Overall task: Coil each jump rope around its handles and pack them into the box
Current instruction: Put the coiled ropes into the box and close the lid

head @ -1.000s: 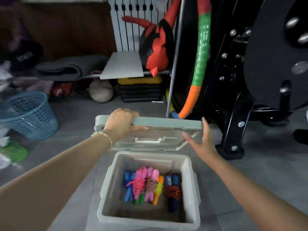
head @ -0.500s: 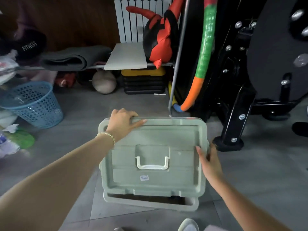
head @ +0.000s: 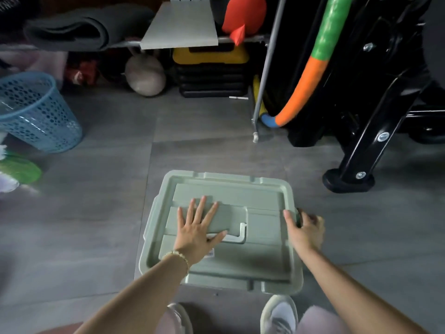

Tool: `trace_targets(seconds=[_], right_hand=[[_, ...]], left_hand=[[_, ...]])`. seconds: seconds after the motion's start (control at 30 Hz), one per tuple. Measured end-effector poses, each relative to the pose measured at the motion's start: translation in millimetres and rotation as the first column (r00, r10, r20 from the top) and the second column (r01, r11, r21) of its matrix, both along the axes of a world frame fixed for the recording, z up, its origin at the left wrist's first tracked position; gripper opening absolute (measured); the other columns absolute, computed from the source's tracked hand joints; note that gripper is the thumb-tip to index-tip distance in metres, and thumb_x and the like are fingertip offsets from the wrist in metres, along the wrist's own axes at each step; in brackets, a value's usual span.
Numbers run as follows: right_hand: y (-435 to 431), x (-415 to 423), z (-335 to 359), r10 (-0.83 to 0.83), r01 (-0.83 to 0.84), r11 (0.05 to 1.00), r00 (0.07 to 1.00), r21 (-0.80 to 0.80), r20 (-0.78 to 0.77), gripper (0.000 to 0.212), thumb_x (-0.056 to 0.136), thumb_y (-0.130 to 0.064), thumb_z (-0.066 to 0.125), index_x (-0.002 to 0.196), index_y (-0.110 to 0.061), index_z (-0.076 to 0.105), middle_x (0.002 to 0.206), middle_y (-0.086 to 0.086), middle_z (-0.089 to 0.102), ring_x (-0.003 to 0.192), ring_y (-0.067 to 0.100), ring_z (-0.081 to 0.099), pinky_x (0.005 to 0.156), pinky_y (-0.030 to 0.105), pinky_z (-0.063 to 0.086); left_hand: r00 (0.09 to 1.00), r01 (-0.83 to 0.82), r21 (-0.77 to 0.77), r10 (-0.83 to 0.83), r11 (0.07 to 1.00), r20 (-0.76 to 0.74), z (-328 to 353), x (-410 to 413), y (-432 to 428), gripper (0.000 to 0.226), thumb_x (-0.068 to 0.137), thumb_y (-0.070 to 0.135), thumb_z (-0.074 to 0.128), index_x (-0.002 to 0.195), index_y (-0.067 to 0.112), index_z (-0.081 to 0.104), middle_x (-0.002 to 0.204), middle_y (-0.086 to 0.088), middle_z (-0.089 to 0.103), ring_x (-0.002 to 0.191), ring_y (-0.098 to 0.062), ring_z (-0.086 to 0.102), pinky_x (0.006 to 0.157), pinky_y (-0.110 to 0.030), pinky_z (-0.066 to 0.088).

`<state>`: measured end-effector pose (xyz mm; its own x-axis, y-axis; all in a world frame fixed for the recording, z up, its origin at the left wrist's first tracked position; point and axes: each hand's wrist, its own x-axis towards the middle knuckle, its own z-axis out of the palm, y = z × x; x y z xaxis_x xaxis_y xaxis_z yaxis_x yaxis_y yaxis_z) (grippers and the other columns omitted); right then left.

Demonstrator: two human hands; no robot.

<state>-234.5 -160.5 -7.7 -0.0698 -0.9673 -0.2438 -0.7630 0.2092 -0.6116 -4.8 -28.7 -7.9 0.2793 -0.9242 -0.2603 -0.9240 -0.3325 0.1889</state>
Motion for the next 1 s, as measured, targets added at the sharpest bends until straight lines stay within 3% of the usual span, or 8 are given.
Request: trace_targets(seconds=[0.1,0.2,0.43,0.53,0.67,0.73,0.83,1.0], right_hand=[[0.2,0.5,-5.0,0.026,-0.029,0.999,0.992,0.023,0.122,0.049,0.092,-0.045,0.050,0.126,-0.010,0.054,0.128,0.015,0.049,0.116,0.033,0.049,0.094,0.035,0.038],[-16.4,-4.5,-11.4,0.065,-0.068,0.997,0.995,0.037,0.082,0.054,0.092,-0.050,0.047,0.129,-0.011,0.051,0.125,0.014,0.056,0.113,0.034,0.053,0.090,0.035,0.042],[-13.7,-23.2,-34.1,-0.127,0.093,0.984,0.962,0.149,0.241,0.093,0.064,-0.074,0.063,0.137,-0.021,0.042,0.136,0.004,0.049,0.124,0.025,0.049,0.102,0.040,0.042],[-10.2,-30.1,-42.5,-0.264,0.166,0.941,0.906,0.294,0.332,0.101,0.057,-0.074,0.068,0.137,-0.020,0.040,0.136,0.005,0.050,0.123,0.024,0.049,0.104,0.038,0.039],[-15.1,-42.6,-34.9,-0.297,0.086,0.820,0.909,0.566,0.292,0.101,0.052,-0.077,0.069,0.132,-0.018,0.049,0.129,0.004,0.055,0.120,0.026,0.051,0.106,0.040,0.037],[-21.3,-45.6,-29.8,-0.243,0.107,0.882,0.938,0.459,0.246,0.091,0.052,-0.073,0.074,0.120,-0.015,0.058,0.120,0.005,0.062,0.110,0.026,0.058,0.098,0.035,0.045],[-25.9,-41.4,-23.4,-0.133,0.086,0.980,0.953,0.178,0.273,0.045,0.067,-0.045,0.080,0.096,-0.015,0.066,0.098,0.007,0.070,0.081,0.018,0.064,0.069,0.021,0.048],[-19.8,-35.4,-27.6,-0.107,0.105,0.994,0.947,0.024,0.301,0.040,0.076,-0.041,0.074,0.105,-0.014,0.068,0.094,0.000,0.071,0.089,0.015,0.066,0.075,0.021,0.046]], left_hand=[[0.999,0.004,-0.022,-0.003,1.000,0.048,-5.0,-0.1,-0.7,0.088,0.063,0.081,-0.027,0.142,0.042,-0.026,0.153,0.004,-0.030,0.140,-0.025,-0.029,0.112,-0.050,-0.019],[1.000,-0.002,-0.025,0.002,1.000,0.029,-9.7,-5.8,-11.2,0.087,0.063,0.080,-0.027,0.141,0.042,-0.023,0.154,0.003,-0.025,0.141,-0.025,-0.025,0.112,-0.050,-0.018],[0.996,-0.021,-0.081,0.028,0.996,0.082,-26.8,-17.9,-17.4,0.071,0.091,0.071,0.006,0.148,0.032,0.022,0.154,-0.009,0.029,0.141,-0.034,0.024,0.109,-0.061,0.022],[0.994,-0.063,-0.107,0.072,0.992,0.084,-24.9,-21.7,-20.2,0.074,0.089,0.071,-0.002,0.149,0.034,0.017,0.157,-0.007,0.020,0.143,-0.035,0.016,0.111,-0.061,0.020],[0.990,-0.113,-0.049,0.116,0.992,0.079,-22.6,-30.9,-28.4,0.087,0.065,0.074,-0.033,0.144,0.040,-0.017,0.155,0.001,-0.020,0.145,-0.034,-0.014,0.115,-0.057,-0.005],[0.986,-0.143,-0.041,0.146,0.989,0.084,-22.0,-35.6,-34.4,0.089,0.061,0.073,-0.037,0.142,0.040,-0.020,0.157,0.001,-0.019,0.145,-0.034,-0.015,0.114,-0.058,-0.006],[0.984,-0.159,-0.034,0.161,0.987,0.078,-24.7,-39.9,-38.1,0.089,0.061,0.073,-0.037,0.142,0.040,-0.020,0.159,0.000,-0.017,0.145,-0.034,-0.015,0.114,-0.058,-0.007],[0.983,-0.164,-0.017,0.165,0.986,0.081,-24.7,-41.8,-42.7,0.095,0.062,0.076,-0.033,0.147,0.039,-0.015,0.159,-0.001,-0.018,0.145,-0.035,-0.017,0.113,-0.059,-0.008]])
